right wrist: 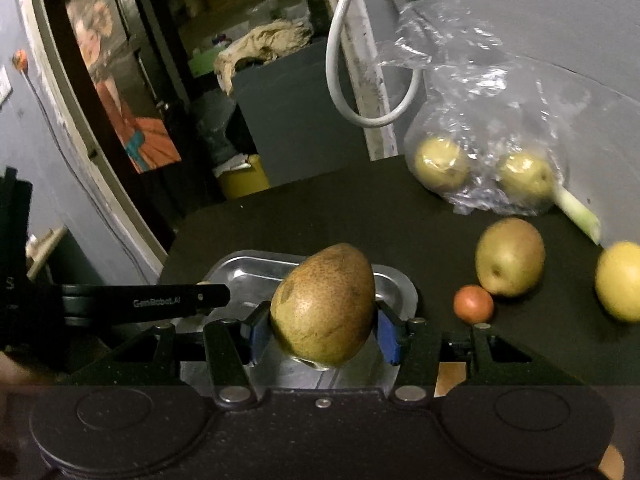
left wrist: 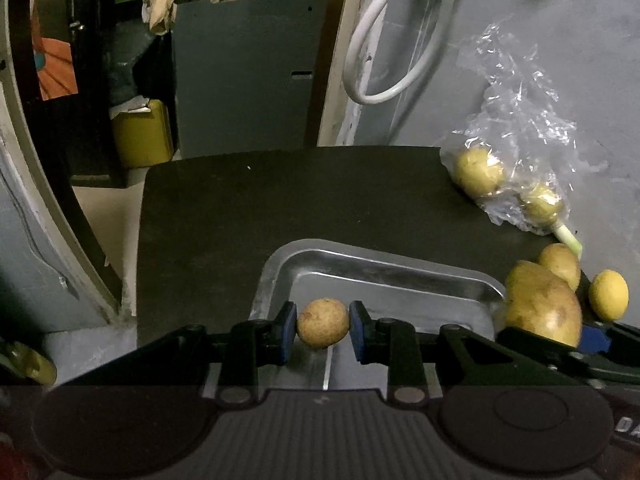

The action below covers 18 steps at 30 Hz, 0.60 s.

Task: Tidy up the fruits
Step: 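Carry both fruits over the metal tray and open both tools to drop them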

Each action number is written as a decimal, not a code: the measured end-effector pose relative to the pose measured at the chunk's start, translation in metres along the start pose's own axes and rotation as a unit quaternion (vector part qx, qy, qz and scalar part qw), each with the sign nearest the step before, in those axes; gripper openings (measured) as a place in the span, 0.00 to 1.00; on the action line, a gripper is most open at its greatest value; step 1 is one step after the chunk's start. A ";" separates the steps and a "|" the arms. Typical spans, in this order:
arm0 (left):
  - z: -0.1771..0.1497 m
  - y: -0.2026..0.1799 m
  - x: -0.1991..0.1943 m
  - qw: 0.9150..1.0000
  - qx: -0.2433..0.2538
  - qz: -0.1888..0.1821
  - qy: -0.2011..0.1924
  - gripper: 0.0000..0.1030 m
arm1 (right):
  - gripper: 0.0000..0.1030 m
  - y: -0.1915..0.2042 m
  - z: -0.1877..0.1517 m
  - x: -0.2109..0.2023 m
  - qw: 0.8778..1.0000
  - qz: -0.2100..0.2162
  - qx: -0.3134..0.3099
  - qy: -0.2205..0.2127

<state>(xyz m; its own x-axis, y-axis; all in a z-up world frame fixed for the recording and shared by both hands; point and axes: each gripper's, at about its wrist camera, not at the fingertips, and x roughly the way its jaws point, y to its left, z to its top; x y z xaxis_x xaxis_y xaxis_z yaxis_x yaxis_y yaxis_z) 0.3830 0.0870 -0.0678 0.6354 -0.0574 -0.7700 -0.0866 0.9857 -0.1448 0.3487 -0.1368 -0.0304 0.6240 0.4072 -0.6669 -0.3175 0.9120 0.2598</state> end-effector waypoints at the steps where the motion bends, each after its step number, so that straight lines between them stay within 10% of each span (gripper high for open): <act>1: 0.000 0.000 0.002 1.000 -0.002 -0.001 0.002 0.30 | 0.53 0.001 0.000 0.004 1.000 -0.003 -0.003 0.003; 18: 0.000 -0.003 0.012 0.999 -0.018 0.012 0.039 0.30 | 0.54 0.013 -0.008 0.031 0.998 -0.034 -0.045 0.038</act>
<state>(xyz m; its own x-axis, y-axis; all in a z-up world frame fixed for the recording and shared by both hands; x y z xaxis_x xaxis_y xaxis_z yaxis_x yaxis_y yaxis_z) 0.3905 0.0838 -0.0765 0.5710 -0.0483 -0.8195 -0.1289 0.9806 -0.1475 0.3577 -0.1126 -0.0530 0.5915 0.3366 -0.7327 -0.3412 0.9278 0.1508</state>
